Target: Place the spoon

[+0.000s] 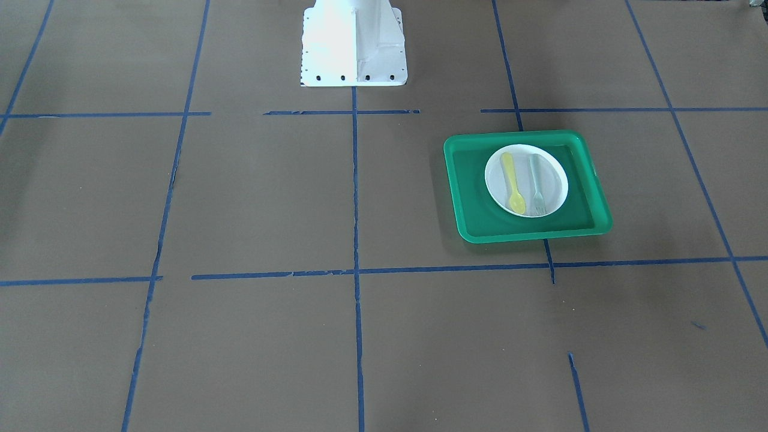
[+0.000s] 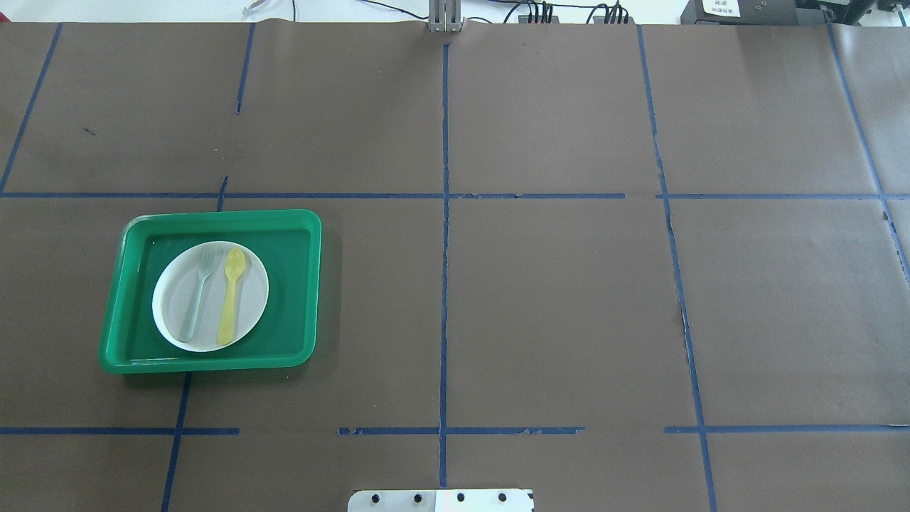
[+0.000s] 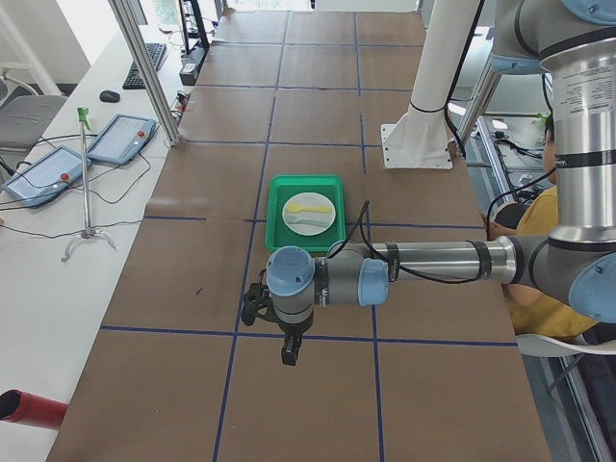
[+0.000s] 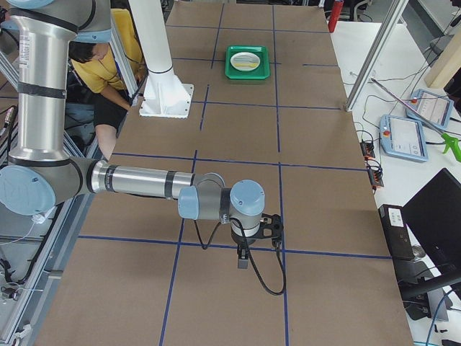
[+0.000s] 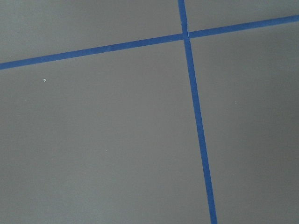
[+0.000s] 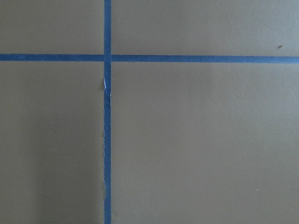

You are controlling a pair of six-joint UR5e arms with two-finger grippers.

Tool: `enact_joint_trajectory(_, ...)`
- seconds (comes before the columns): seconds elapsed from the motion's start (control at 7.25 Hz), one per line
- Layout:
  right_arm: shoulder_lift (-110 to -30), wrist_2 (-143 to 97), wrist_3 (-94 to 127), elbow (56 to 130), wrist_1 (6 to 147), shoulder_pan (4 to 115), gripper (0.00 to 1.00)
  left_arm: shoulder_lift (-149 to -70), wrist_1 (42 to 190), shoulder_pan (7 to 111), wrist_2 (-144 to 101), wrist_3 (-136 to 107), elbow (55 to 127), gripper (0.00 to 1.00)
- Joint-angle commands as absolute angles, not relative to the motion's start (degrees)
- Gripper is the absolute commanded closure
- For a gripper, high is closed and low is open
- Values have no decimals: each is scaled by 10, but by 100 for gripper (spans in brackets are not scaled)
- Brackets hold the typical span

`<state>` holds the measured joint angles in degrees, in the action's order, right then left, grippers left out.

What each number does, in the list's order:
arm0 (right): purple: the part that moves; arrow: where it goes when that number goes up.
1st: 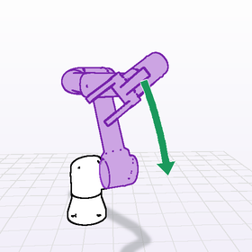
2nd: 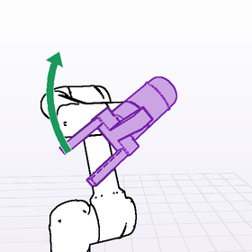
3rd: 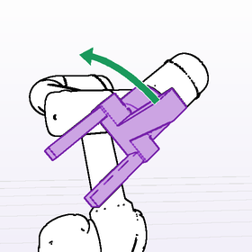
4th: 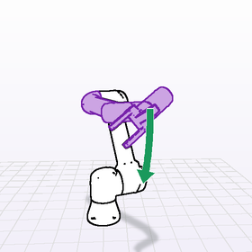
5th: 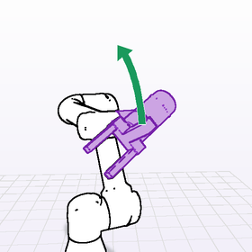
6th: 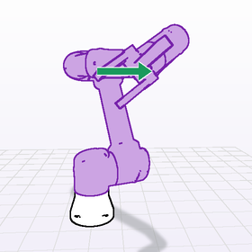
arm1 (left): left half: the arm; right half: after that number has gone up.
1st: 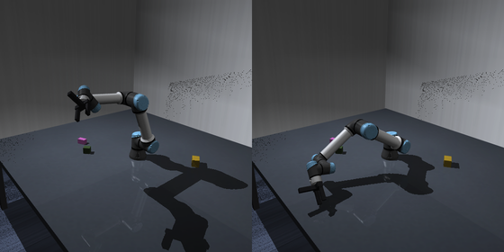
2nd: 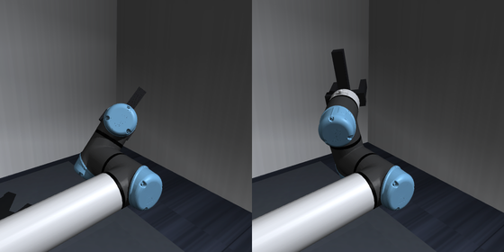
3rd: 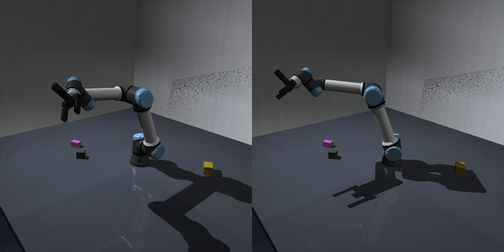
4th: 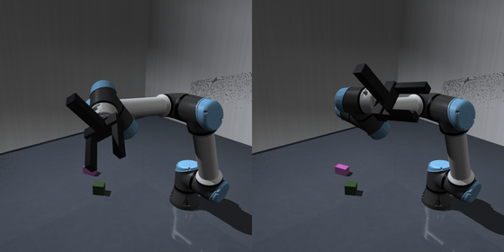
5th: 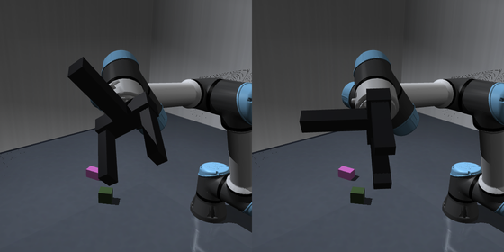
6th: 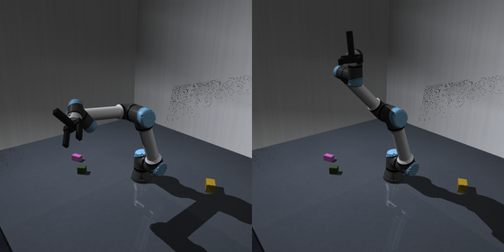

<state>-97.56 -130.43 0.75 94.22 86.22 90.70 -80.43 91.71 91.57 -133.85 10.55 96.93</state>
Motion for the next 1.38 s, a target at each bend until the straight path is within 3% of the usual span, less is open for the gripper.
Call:
enact_joint_trajectory(0.0, -976, -1304, 8, 942, 861, 907, 0, -808, 918, 915, -1339, 105, 980, 0)
enact_joint_trajectory(0.55, -976, -1304, 8, 942, 862, 907, 0, -838, 1006, 901, -1344, 72, 1011, 0)
enact_joint_trajectory(0.97, -976, -1304, 8, 942, 862, 907, 0, -841, 1007, 742, -1276, -206, 1152, 0)
enact_joint_trajectory(1.24, -976, -1304, 8, 942, 862, 907, 0, -902, 1007, 606, -1239, -413, 1181, 0)
